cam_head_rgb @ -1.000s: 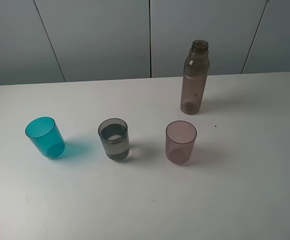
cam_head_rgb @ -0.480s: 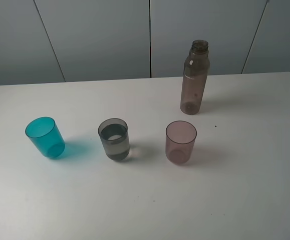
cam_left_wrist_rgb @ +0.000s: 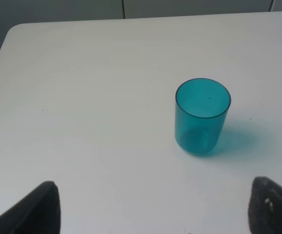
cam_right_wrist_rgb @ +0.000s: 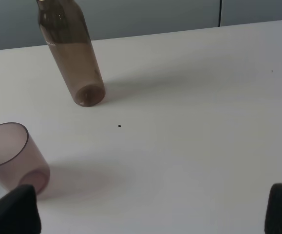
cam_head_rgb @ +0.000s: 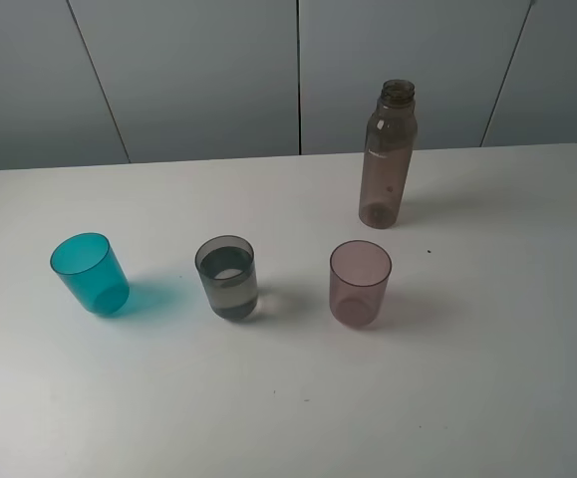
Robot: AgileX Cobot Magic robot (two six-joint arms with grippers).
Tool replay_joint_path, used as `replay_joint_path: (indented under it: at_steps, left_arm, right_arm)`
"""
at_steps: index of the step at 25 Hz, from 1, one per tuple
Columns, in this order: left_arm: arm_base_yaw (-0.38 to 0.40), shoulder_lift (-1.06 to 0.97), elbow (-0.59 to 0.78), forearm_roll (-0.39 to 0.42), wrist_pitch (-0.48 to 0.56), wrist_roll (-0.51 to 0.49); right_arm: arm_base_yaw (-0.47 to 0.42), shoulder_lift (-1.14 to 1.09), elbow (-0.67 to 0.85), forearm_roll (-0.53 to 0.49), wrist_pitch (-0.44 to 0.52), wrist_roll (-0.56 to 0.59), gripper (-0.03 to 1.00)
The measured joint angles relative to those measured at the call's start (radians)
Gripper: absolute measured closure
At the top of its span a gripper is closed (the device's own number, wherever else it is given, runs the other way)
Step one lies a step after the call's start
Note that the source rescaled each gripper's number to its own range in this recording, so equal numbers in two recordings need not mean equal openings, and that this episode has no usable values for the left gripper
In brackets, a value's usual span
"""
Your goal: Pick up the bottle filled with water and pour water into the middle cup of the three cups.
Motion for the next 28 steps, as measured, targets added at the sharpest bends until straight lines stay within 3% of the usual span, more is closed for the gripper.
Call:
replay_joint_path:
  at_steps: [28]
  left_arm:
    - [0.000,0.000,0.000,0.000,0.000,-0.001]
  right_arm:
    - [0.000,0.000,0.000,0.000,0.000,0.000,-0.03]
